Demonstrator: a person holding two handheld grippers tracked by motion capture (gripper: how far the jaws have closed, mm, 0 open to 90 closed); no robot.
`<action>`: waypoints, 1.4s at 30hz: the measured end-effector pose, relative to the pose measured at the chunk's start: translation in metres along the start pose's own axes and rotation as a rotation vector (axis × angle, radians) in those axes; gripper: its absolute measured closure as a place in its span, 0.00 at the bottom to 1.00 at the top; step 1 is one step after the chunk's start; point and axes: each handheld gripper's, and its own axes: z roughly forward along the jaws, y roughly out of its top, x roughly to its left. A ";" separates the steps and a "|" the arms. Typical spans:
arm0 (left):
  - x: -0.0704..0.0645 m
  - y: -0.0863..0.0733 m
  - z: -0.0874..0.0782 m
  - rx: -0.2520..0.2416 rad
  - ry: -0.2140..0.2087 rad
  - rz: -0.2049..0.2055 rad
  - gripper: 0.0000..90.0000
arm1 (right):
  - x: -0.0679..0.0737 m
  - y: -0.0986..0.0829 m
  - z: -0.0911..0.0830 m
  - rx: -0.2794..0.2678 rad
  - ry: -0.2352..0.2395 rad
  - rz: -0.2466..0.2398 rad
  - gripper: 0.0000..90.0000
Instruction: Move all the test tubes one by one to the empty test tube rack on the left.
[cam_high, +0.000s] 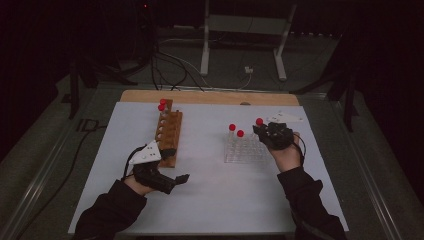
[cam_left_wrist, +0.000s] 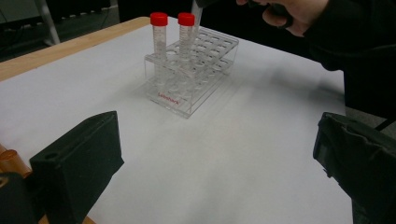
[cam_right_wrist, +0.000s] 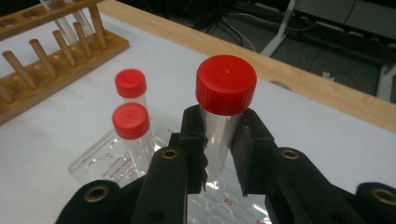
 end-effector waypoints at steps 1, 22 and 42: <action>0.000 0.000 0.000 -0.001 -0.004 0.000 0.02 | 0.000 0.001 -0.003 -0.004 -0.003 -0.004 0.83; -0.006 0.011 0.000 -0.004 -0.025 0.016 0.02 | 0.023 0.000 -0.050 -0.017 0.090 -0.061 0.83; -0.014 0.021 0.005 0.000 -0.068 0.040 0.02 | 0.079 -0.015 -0.043 0.024 0.279 -0.136 0.83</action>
